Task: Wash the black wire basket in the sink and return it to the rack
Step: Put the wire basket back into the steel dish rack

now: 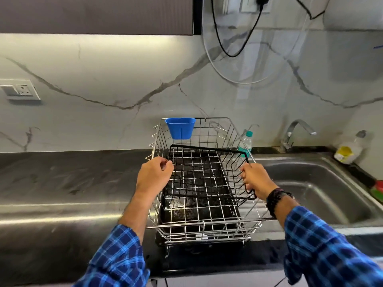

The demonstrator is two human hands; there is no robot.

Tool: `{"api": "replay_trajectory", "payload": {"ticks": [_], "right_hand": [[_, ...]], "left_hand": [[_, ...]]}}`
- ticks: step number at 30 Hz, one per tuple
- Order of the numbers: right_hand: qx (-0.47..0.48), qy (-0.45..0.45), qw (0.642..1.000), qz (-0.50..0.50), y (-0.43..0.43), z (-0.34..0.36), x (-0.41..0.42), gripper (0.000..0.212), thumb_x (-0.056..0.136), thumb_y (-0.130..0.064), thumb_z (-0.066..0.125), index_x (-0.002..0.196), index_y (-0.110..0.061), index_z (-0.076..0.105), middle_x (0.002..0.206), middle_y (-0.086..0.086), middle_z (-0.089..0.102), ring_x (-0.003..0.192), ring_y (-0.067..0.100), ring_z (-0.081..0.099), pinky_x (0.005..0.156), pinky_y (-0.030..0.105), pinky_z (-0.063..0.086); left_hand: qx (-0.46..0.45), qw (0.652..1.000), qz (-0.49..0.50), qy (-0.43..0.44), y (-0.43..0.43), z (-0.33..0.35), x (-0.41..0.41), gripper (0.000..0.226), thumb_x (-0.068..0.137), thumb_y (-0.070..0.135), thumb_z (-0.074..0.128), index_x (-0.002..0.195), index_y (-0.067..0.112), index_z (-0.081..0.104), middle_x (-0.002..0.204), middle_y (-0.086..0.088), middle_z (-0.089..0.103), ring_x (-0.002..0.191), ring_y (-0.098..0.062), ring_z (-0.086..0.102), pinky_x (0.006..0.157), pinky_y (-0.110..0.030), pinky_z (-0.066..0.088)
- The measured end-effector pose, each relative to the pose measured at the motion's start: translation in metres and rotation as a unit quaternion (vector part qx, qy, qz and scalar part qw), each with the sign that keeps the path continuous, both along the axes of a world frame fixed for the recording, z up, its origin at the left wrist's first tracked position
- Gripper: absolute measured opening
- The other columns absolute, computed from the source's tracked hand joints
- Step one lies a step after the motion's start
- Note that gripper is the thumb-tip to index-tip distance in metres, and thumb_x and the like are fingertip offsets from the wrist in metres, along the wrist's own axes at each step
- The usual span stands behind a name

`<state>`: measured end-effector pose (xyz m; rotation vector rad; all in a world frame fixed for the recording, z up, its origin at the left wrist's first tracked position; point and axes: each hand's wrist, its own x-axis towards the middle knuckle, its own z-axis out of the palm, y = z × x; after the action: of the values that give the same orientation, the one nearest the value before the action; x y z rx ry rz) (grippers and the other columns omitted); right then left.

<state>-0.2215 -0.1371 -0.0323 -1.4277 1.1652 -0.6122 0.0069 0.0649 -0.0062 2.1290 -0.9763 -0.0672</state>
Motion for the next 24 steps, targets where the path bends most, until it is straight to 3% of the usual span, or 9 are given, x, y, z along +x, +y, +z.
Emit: {"api": "replay_trajectory", "payload": {"ticks": [3, 6, 8, 10, 13, 16, 18, 21, 24], "right_hand": [[0.012, 0.042, 0.999, 0.009, -0.026, -0.007, -0.001, 0.022, 0.104, -0.018, 0.04, 0.103, -0.006, 0.058, 0.078, 0.003, 0.048, 0.052, 0.01, 0.038, 0.037, 0.021, 0.032], [0.036, 0.081, 0.996, 0.016, -0.046, -0.011, 0.007, 0.016, 0.102, -0.016, 0.043, 0.107, -0.007, 0.055, 0.079, 0.004, 0.049, 0.052, 0.011, 0.039, 0.032, 0.019, 0.032], [0.033, 0.108, 0.993, 0.028, -0.054, -0.007, 0.019, 0.012, 0.102, -0.013, 0.043, 0.105, -0.008, 0.053, 0.078, 0.005, 0.049, 0.051, 0.012, 0.041, 0.032, 0.02, 0.035], [-0.016, 0.146, 0.988, 0.05, -0.06, -0.005, 0.031, 0.014, 0.1, -0.011, 0.044, 0.09, -0.008, 0.054, 0.074, 0.006, 0.049, 0.053, 0.016, 0.045, 0.042, 0.026, 0.039], [-0.066, 0.213, 0.973, 0.064, -0.059, -0.003, 0.043, 0.015, 0.1, -0.011, 0.046, 0.089, -0.004, 0.053, 0.075, 0.007, 0.051, 0.065, 0.02, 0.05, 0.049, 0.027, 0.039], [-0.059, 0.252, 0.962, 0.087, -0.058, -0.006, 0.049, 0.016, 0.102, -0.002, 0.04, 0.087, 0.0, 0.047, 0.06, 0.007, 0.055, 0.063, 0.021, 0.052, 0.031, 0.02, 0.037], [-0.04, 0.269, 0.957, 0.103, -0.058, -0.01, 0.052, 0.017, 0.102, 0.0, 0.037, 0.093, 0.003, 0.052, 0.055, 0.008, 0.053, 0.054, 0.022, 0.053, 0.025, 0.014, 0.029], [-0.04, 0.268, 0.956, 0.108, -0.062, -0.017, 0.057, 0.018, 0.102, 0.003, 0.036, 0.101, 0.002, 0.053, 0.061, 0.012, 0.051, 0.033, 0.017, 0.048, 0.026, 0.017, 0.032], [-0.04, 0.27, 0.955, 0.115, -0.062, -0.024, 0.057, 0.016, 0.101, 0.003, 0.038, 0.097, 0.0, 0.053, 0.063, 0.012, 0.054, 0.035, 0.017, 0.049, 0.028, 0.019, 0.035]], "left_hand": [[0.05, 0.998, 0.025, -0.02, -0.013, -0.002, -0.015, 0.026, 0.097, 0.032, 0.047, 0.08, 0.019, 0.062, 0.07, 0.004, 0.064, 0.065, -0.015, 0.062, 0.053, -0.025, 0.038], [0.164, 0.984, 0.055, -0.045, -0.028, -0.002, -0.024, 0.022, 0.096, 0.02, 0.045, 0.08, 0.011, 0.057, 0.08, -0.004, 0.064, 0.074, -0.025, 0.06, 0.067, -0.032, 0.048], [0.256, 0.964, 0.054, -0.051, -0.035, -0.003, -0.029, 0.018, 0.093, 0.006, 0.048, 0.093, 0.008, 0.066, 0.09, -0.011, 0.066, 0.083, -0.029, 0.063, 0.076, -0.037, 0.053], [0.323, 0.943, 0.046, -0.068, -0.042, -0.01, -0.033, 0.025, 0.093, 0.001, 0.048, 0.108, 0.003, 0.069, 0.105, -0.014, 0.07, 0.093, -0.03, 0.067, 0.084, -0.037, 0.055], [0.359, 0.929, 0.054, -0.067, -0.051, -0.02, -0.033, 0.026, 0.096, 0.003, 0.05, 0.116, 0.002, 0.067, 0.113, -0.013, 0.068, 0.095, -0.026, 0.065, 0.088, -0.035, 0.056], [0.373, 0.924, 0.063, -0.058, -0.061, -0.019, -0.028, 0.029, 0.096, 0.002, 0.05, 0.119, 0.005, 0.067, 0.118, -0.012, 0.068, 0.104, -0.027, 0.066, 0.091, -0.036, 0.055], [0.382, 0.92, 0.066, -0.055, -0.066, -0.015, -0.024, 0.033, 0.095, 0.0, 0.049, 0.122, 0.006, 0.067, 0.124, -0.012, 0.067, 0.112, -0.03, 0.065, 0.094, -0.038, 0.054], [0.391, 0.915, 0.072, -0.062, -0.074, -0.015, -0.018, 0.036, 0.094, -0.003, 0.049, 0.123, 0.007, 0.067, 0.126, -0.012, 0.066, 0.115, -0.03, 0.064, 0.093, -0.039, 0.053], [0.401, 0.91, 0.079, -0.077, -0.078, -0.021, -0.015, 0.036, 0.093, -0.005, 0.048, 0.12, 0.006, 0.068, 0.122, -0.013, 0.068, 0.111, -0.031, 0.065, 0.091, -0.04, 0.054]]}}
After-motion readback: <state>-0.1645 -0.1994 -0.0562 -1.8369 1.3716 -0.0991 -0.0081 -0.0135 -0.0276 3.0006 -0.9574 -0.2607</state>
